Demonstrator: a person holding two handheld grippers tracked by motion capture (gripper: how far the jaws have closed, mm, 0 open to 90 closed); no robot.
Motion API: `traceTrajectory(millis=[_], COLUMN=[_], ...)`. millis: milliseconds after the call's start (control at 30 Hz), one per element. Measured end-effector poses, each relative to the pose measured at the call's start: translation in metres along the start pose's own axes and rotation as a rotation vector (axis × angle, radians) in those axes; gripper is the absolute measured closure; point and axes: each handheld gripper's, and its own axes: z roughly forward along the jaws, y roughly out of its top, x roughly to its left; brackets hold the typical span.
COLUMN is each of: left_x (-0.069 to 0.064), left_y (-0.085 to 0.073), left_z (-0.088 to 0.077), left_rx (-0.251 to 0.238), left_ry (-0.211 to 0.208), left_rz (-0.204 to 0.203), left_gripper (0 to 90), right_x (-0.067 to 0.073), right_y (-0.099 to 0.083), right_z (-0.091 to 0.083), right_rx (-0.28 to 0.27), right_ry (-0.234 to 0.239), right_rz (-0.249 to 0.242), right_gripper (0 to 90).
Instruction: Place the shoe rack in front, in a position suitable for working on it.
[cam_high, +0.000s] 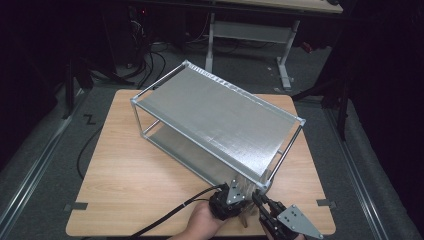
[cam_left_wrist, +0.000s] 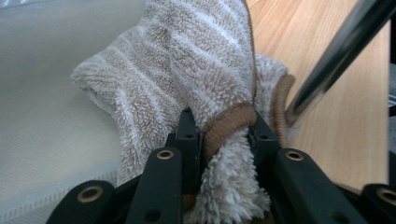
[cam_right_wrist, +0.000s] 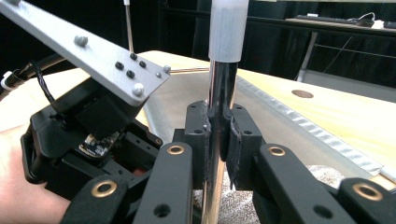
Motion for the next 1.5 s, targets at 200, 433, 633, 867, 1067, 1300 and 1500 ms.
traceTrajectory(millis=[200,433,633,867,1067,1300,1500], left_x=[0.016,0.044,0.073,0.107,0.125,0.123,0.13], left_y=[-0.002,-0.007,-0.015,-0.026,-0.033,-0.036,-0.044], left_z=[-0.003,-0.008,-0.016,-0.029,-0.037,-0.04,-0.052], left_rx=[0.013,0.03,0.04,0.046,0.043,0.049,0.058], left_ry=[0.04,0.104,0.172,0.234,0.267,0.292,0.322], left_rz=[-0.02,-0.051,-0.081,-0.143,-0.186,-0.163,-0.166], left_gripper=[71.8,71.8,71.8,72.0,72.6,72.8,72.9], right_x=[0.0,-0.001,-0.001,-0.001,-0.001,-0.004,-0.007], right_y=[0.0,0.0,0.0,-0.001,-0.001,-0.001,-0.001], right_z=[0.0,-0.001,-0.003,-0.004,-0.007,-0.013,-0.016], right_rx=[0.004,0.003,0.005,0.004,0.007,0.011,0.012], right_ry=[0.002,0.004,0.009,0.008,0.002,-0.022,-0.025], right_rz=[0.0,0.001,0.002,-0.006,-0.017,-0.014,-0.01], right_gripper=[80.7,80.8,80.8,80.8,80.8,81.0,80.9])
